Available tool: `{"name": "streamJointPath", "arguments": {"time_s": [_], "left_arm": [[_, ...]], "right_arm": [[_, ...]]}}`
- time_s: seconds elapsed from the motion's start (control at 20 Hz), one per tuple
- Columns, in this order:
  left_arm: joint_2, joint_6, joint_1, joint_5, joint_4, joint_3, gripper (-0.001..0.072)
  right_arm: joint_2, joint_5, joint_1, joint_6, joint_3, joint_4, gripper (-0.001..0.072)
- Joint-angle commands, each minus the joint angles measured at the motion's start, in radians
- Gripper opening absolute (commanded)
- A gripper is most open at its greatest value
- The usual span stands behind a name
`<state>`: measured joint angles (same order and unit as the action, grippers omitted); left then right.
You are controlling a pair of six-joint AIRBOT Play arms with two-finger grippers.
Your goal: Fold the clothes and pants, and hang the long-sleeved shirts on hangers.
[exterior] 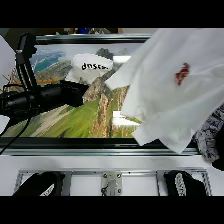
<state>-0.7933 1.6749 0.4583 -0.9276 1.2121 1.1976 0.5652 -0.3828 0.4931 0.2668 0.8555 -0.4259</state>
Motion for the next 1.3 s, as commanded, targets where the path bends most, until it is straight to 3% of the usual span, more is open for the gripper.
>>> {"name": "streamJointPath", "arguments": {"time_s": [0.0,0.15,0.8,1.25], "left_arm": [[0.000,-0.003,-0.001,0.000,0.001,0.001,0.0020],[0.000,-0.003,-0.001,-0.003,0.001,0.001,0.0020],[0.000,-0.003,-0.001,-0.041,0.002,0.001,0.0020],[0.000,-0.003,-0.001,-0.051,0.002,0.001,0.0020]], "right_arm": [[-0.053,0.244,0.080,0.093,0.009,0.006,0.0021],[-0.049,0.355,0.126,0.135,0.063,0.006,0.0021],[0.177,0.457,0.382,0.151,0.484,0.005,0.0021],[0.275,0.484,0.587,0.008,0.532,0.002,0.0021]]}}
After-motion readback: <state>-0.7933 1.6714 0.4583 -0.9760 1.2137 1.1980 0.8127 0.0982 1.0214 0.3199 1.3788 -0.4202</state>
